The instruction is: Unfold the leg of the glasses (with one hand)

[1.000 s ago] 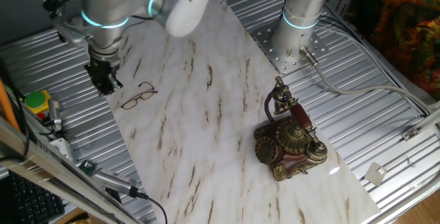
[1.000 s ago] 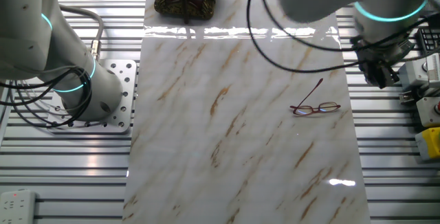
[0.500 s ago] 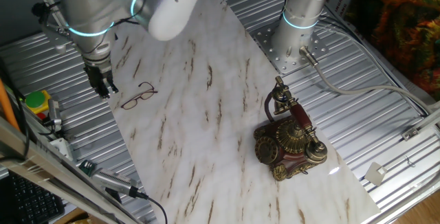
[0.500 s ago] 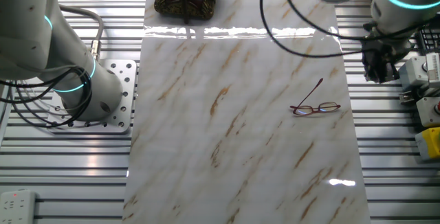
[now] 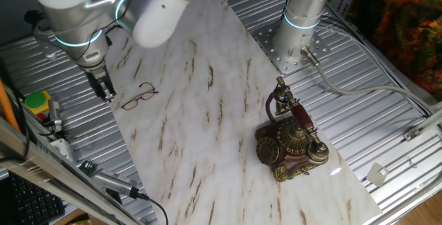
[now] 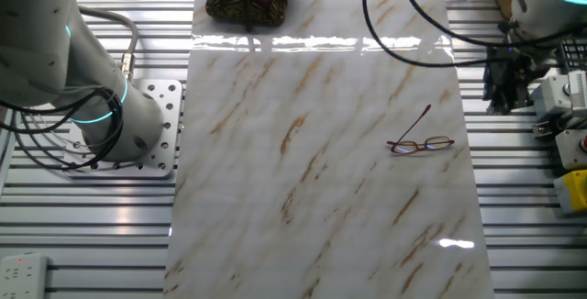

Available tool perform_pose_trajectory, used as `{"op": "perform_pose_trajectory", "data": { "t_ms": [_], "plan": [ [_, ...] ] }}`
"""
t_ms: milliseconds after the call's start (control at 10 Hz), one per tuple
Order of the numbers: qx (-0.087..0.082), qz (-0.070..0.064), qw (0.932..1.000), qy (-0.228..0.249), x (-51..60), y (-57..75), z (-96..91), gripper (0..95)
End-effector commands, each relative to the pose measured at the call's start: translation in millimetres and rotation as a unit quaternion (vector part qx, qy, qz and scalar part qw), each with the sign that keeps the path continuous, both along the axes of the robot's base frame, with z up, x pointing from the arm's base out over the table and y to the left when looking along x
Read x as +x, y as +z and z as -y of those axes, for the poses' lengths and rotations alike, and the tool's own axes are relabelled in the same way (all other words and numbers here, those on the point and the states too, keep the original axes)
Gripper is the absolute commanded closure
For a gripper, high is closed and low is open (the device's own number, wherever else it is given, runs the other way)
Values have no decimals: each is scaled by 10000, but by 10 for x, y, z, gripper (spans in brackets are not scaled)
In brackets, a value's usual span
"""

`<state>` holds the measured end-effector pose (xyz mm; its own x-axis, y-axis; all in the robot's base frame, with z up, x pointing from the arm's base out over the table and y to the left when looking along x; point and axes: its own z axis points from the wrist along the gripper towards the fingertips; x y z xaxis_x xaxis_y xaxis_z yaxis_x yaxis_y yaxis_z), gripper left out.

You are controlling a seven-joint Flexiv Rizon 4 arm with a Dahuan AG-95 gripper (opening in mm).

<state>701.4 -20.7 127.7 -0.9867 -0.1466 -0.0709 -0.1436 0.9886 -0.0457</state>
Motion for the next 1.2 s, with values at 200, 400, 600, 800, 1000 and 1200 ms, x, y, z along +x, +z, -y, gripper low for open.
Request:
{"op": "perform_pose_trajectory", "data": {
  "t_ms": [200, 400, 600, 800, 1000, 1200],
  "plan": [
    [48, 93, 9995, 292, -125, -135, 134, 950],
    [-114, -59, 9996, 255, -124, -144, 130, 950],
    [-161, -57, 9996, 239, -130, -106, 115, 950],
    [-155, -58, 9996, 247, -134, -32, 80, 950],
    [-154, -95, 9997, 185, -111, 40, 18, 950],
    [-148, -120, 9998, -64, -113, 86, -92, 950]
  ]
}}
